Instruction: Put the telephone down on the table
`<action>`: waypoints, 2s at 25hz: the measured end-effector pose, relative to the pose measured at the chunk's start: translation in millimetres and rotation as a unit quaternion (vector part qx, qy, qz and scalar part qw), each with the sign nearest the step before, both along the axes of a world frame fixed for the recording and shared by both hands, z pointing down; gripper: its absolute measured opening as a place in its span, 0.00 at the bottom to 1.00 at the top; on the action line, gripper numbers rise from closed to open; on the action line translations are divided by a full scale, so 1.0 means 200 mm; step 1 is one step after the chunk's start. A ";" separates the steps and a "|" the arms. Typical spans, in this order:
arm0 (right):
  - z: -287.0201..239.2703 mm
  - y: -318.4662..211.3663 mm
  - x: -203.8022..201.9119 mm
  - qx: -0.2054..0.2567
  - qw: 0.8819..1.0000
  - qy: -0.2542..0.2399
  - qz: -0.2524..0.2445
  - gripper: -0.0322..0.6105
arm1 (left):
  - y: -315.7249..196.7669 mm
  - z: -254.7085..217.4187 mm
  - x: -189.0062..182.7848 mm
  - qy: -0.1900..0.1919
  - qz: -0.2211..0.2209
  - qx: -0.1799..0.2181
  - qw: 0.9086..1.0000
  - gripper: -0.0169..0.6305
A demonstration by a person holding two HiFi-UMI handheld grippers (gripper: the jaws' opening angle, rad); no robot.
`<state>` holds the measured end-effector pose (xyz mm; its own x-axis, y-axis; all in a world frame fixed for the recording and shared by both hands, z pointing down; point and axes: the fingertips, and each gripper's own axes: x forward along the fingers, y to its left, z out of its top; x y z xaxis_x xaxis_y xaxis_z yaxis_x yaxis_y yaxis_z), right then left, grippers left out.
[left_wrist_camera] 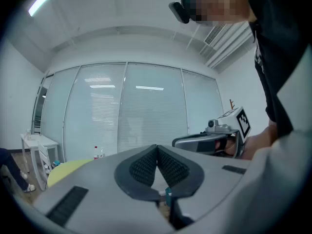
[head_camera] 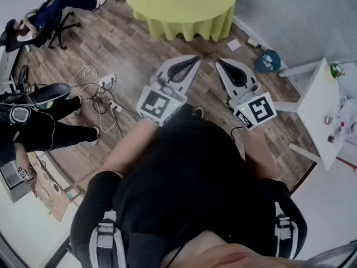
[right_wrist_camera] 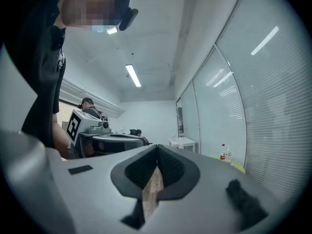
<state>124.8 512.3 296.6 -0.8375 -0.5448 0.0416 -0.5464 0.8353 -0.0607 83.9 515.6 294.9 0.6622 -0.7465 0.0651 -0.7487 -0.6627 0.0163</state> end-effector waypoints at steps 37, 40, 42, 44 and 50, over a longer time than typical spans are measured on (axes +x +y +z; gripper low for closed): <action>0.11 -0.80 -0.10 -0.033 0.999 0.020 0.018 0.08 | -0.78 0.06 -0.13 0.029 0.008 -0.020 0.999 0.05; 0.10 -0.91 -0.15 -0.033 0.999 0.023 0.016 0.08 | -0.90 0.05 -0.16 0.032 0.016 -0.024 0.999 0.05; 0.10 -0.99 -0.19 -0.033 0.999 0.030 0.018 0.08 | -0.98 0.04 -0.18 0.029 0.023 -0.021 0.999 0.05; 0.11 -1.06 -0.22 -0.035 0.999 0.034 0.021 0.08 | -1.06 0.05 -0.21 0.031 0.027 -0.022 0.999 0.05; 0.12 -1.20 -0.29 -0.035 0.998 0.043 0.033 0.08 | -1.21 0.06 -0.27 0.037 0.041 -0.029 0.998 0.05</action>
<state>67.3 273.0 321.2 -0.7913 -0.5924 0.1513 -0.6064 0.7922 -0.0693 30.6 274.5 306.1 0.7256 -0.6859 0.0548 -0.6872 -0.7181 0.1101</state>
